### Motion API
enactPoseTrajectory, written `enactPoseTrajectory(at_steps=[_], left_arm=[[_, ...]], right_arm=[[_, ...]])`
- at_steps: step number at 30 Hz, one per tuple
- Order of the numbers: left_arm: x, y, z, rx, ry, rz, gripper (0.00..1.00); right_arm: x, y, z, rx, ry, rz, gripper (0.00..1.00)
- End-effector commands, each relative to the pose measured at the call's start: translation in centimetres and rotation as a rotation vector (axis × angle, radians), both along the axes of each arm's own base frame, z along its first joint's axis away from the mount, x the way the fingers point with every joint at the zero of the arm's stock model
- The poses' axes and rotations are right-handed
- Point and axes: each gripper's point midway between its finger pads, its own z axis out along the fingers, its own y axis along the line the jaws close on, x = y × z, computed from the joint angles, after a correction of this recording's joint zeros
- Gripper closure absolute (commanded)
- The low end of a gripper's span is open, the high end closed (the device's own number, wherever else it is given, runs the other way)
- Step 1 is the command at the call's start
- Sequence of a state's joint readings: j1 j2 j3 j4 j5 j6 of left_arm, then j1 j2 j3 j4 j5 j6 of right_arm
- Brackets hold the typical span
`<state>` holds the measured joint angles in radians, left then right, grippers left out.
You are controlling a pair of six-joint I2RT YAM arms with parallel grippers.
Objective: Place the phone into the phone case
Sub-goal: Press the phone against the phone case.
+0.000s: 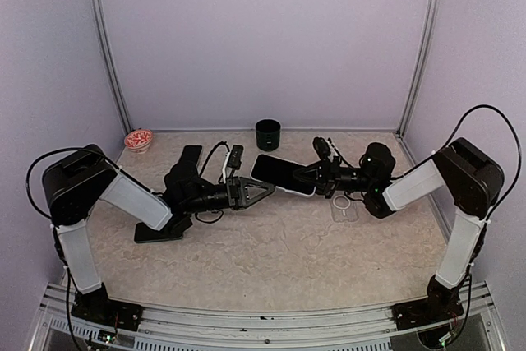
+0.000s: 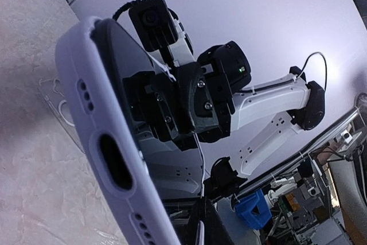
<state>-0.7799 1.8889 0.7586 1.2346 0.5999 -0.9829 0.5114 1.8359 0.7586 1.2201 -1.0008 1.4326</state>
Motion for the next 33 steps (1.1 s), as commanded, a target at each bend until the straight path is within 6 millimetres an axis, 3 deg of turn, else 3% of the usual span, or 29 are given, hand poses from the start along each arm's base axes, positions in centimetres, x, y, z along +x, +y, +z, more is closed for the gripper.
enactPoseTrajectory(at_steps=[1, 10, 17, 19, 27, 33], left_arm=[[-2.7, 0.9, 1.2, 0.013, -0.158, -0.129, 0.93], [-2.0, 2.8, 1.7, 0.05, -0.215, -0.095, 0.9], [0.6, 2.2, -0.3, 0.174, -0.143, 0.051, 0.55], [0.7, 1.8, -0.3, 0.162, -0.134, 0.065, 0.5], [1.3, -0.4, 1.1, 0.133, -0.175, 0.084, 0.47], [2.4, -1.3, 0.4, 0.16, -0.174, 0.089, 0.47]], right_arm=[[1.2, -1.4, 1.9, 0.062, -0.026, -0.022, 0.98], [1.4, -1.5, 2.1, 0.075, -0.024, -0.013, 0.98], [1.6, -1.5, 2.2, 0.064, -0.049, -0.035, 0.98], [1.6, -1.4, 2.2, 0.049, -0.065, -0.045, 0.97], [1.0, -1.2, 2.3, 0.054, -0.059, -0.038, 0.97], [0.6, -1.2, 2.7, 0.077, -0.055, -0.029, 0.97]])
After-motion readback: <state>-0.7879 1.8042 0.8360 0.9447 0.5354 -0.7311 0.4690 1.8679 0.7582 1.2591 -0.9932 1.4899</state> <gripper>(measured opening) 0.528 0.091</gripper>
